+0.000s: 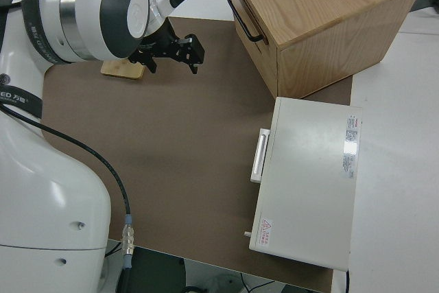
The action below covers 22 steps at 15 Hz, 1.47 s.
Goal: Pick gray plate from table and place it on lower plate rack with left arm
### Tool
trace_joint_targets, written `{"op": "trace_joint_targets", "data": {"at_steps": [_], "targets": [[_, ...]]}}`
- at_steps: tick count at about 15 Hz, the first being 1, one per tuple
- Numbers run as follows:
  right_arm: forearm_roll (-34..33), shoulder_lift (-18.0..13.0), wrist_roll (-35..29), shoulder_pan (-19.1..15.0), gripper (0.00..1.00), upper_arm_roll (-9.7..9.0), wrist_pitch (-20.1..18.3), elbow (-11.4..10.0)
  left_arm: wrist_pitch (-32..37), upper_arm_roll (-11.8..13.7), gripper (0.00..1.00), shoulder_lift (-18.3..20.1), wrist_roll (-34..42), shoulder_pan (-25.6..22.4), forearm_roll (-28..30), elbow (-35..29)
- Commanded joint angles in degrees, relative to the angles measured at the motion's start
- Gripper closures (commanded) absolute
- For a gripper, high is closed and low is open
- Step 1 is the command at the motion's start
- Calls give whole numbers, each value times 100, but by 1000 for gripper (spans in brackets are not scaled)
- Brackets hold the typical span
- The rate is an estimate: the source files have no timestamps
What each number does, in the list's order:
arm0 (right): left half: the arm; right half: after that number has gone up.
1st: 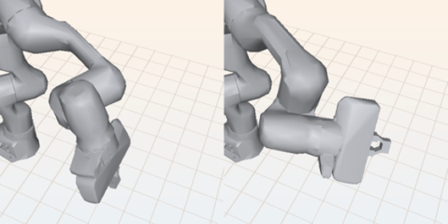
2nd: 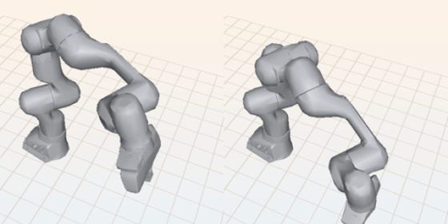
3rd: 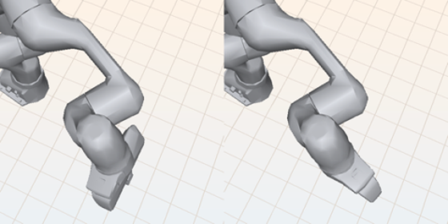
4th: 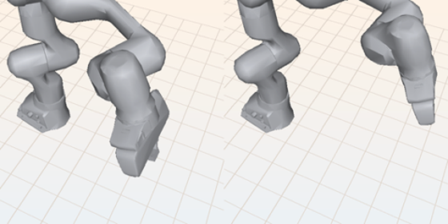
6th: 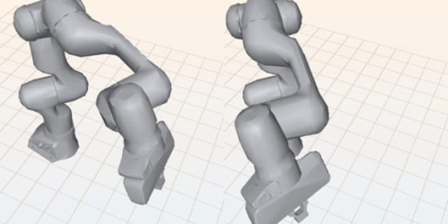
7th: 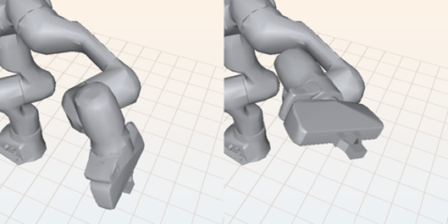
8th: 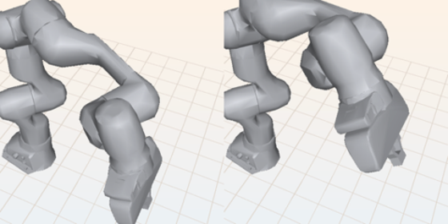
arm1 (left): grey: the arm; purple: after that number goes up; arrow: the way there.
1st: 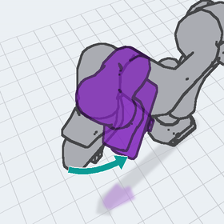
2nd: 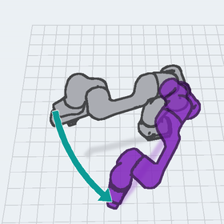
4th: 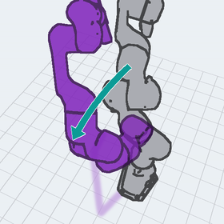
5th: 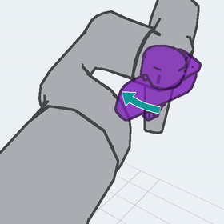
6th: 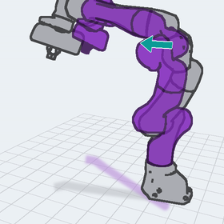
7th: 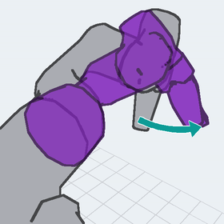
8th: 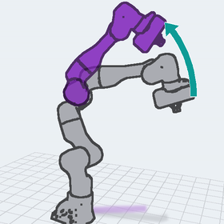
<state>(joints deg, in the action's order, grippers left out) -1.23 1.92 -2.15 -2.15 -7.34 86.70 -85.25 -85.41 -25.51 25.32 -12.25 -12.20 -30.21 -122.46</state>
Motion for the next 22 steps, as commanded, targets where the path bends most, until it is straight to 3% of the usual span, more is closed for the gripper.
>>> {"op": "trace_joint_targets", "data": {"at_steps": [1, 5, 8, 22], "targets": [[-17, 54, -75, -128, 17, -118, -92, 123, 112, -138, 1000, -27, -785, 60, -476, -164], [-17, 54, -75, -128, 17, -118, -92, 123, 121, -340, 1000, -176, -1770, 51, -688, -322], [-17, 54, -75, -128, 17, -118, -92, 114, 156, -464, 1000, -194, -2035, 51, -933, -541], [-17, 54, -75, -128, 17, -118, -92, 123, 165, -455, 1000, -1046, -3054, -45, -1953, -937]]}}
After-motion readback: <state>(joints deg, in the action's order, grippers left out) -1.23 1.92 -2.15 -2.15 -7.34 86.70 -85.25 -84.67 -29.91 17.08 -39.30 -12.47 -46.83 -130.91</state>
